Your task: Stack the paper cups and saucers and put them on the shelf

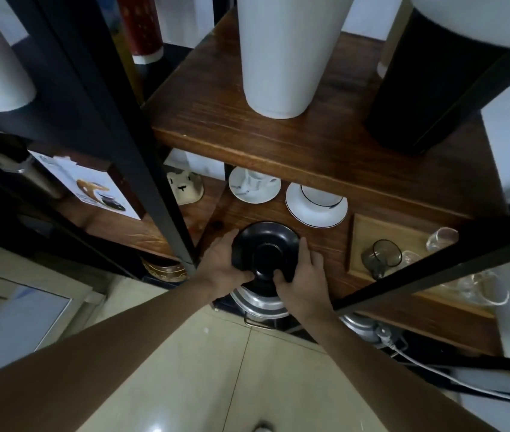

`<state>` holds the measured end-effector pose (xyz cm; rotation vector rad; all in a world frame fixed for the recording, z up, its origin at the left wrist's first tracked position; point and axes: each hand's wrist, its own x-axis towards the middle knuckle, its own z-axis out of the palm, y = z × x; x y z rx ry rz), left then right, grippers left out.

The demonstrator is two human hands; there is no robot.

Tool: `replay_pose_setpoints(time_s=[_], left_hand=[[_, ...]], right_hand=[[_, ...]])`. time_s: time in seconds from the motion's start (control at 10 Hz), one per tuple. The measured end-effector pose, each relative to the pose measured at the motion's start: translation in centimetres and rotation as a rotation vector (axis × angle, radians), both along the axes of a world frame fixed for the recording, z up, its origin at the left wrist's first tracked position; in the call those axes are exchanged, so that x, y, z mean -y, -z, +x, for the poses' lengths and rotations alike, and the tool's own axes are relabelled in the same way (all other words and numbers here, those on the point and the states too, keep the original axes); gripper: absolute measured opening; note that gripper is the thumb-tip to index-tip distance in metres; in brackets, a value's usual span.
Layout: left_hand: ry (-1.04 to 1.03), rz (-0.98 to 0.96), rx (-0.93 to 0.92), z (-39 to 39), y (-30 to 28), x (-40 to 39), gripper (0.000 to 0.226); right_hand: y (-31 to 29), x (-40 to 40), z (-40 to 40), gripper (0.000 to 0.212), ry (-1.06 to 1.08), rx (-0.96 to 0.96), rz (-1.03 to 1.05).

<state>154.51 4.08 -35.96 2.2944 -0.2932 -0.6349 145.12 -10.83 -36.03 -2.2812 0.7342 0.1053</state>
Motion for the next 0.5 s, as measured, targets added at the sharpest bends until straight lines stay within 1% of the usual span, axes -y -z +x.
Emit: replay_pose_setpoints(time_s=[0.2,0.3,0.4,0.5], left_hand=[[0.024,-0.086,-0.041,1.4,-0.2,1.0,0.091],[0.006,-0.125,-0.057,1.0,-0.6,0.9,0.09],[0.025,-0.156,-0.014,-0.2,-0.8,0.0,0.085],[0.047,-0.137,0.063,-2.0,-1.4,-1.4,0.083]], right_hand=[[0.3,0.6,0.7,0.072,0.036,0.07,-0.004],[0.3,0.6,0.3,0.07,0.024,0.069,-0.018],[-0.1,0.2,-0.8,0.072,0.016,0.105,0.006],[-1.0,-0.4,-2.6,0.075,0.043,0.114,0.039]])
